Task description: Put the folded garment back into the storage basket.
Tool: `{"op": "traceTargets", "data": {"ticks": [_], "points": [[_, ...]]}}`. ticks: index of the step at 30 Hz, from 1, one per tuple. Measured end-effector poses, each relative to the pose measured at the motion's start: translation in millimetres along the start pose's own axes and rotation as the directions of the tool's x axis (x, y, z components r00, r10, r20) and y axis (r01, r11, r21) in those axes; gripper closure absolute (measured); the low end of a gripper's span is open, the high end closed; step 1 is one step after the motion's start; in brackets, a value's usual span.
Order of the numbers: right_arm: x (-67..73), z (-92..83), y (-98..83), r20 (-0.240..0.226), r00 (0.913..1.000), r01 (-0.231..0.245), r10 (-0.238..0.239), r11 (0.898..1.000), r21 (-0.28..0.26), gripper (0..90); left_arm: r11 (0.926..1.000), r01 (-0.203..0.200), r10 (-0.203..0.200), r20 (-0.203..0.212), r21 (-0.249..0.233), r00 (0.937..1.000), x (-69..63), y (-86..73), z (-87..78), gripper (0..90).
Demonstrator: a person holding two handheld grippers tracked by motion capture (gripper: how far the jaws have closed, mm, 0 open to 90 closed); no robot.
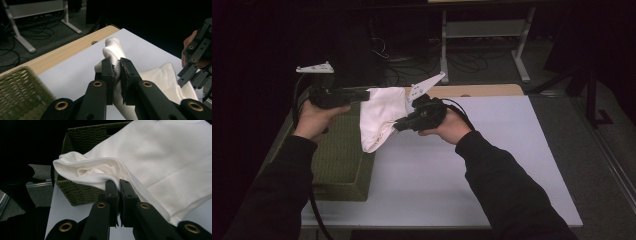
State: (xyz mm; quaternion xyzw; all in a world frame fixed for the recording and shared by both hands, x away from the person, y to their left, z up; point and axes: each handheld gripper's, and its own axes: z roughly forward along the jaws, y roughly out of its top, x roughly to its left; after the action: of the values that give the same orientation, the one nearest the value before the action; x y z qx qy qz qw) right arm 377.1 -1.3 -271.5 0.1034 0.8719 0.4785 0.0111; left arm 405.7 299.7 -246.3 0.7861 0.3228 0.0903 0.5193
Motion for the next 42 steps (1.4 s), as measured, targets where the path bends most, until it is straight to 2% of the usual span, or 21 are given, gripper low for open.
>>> {"op": "traceTargets", "data": {"ticks": [19, 25, 28, 42], "points": [[2.8, 56.2, 34.1, -0.029, 0.9983, 0.051, -0.05, 0.998, 0.024, 84.9, 0.9985, 0.046, -0.049, -0.086, -0.03, 0.9951, 33.4, -17.7, -41.0, 81.8], [7.5, 74.9, 45.8, -0.048, 0.9965, 0.069, -0.068, 0.997, 0.033, 84.9, 0.9977, 0.056, -0.06, -0.116, -0.038, 0.9915, 42.9, -24.0, -52.7, 81.8], [10.2, 88.3, 51.2, -0.061, 0.9953, 0.078, -0.075, 0.996, 0.041, 84.9, 0.9961, 0.073, -0.079, -0.126, -0.05, 0.989, 49.5, -31.4, -59.5, 81.8], [14.0, 128.8, 62.9, -0.097, 0.9915, 0.093, -0.087, 0.994, 0.056, 84.8, 0.9916, 0.115, -0.123, -0.157, -0.06, 0.98, 67.3, -51.9, -82.2, 81.8]]}}
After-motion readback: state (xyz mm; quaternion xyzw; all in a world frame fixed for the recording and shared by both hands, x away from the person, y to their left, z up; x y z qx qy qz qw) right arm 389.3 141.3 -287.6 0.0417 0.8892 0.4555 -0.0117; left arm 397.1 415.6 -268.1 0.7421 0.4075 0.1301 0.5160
